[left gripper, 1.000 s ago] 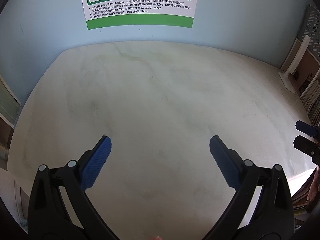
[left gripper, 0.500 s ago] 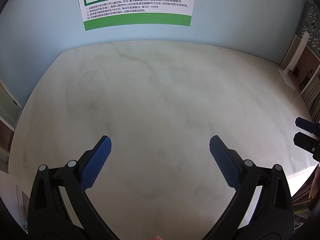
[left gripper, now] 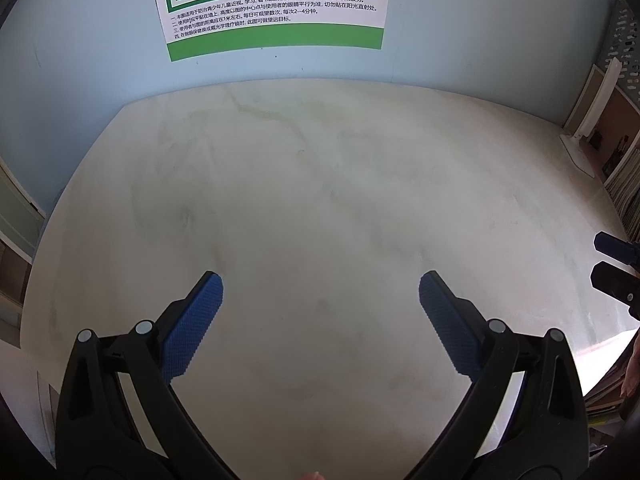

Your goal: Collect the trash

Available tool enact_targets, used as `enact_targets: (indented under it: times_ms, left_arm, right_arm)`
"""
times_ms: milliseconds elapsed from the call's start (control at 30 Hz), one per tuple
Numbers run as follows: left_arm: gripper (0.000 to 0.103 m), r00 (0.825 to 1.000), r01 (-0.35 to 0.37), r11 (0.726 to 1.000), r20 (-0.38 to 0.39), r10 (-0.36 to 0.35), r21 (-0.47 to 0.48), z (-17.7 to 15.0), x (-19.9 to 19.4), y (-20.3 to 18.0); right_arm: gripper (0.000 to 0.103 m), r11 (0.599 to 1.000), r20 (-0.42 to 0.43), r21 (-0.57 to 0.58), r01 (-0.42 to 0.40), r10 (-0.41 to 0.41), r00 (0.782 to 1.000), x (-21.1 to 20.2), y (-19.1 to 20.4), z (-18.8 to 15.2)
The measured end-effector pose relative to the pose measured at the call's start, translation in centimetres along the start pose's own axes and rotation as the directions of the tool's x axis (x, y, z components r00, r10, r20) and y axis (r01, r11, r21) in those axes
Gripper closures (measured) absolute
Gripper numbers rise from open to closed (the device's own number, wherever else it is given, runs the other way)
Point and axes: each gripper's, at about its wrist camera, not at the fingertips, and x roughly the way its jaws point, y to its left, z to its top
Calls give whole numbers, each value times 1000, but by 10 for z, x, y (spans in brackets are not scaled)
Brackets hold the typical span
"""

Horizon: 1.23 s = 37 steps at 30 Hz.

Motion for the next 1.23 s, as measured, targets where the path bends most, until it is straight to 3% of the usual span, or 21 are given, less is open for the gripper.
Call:
enact_targets:
  times_ms: [600, 1233]
  left_arm:
    - [7, 1000, -6, 1000, -3, 6, 22, 3, 9, -6]
    - [7, 999, -10, 1000, -52, 9, -20, 4, 23, -1]
  right_arm:
    - [17, 1000, -7, 12, -1, 1, 1000, 1, -2, 1]
    - [17, 1000, -24, 24, -2, 3, 1000, 6, -4, 4]
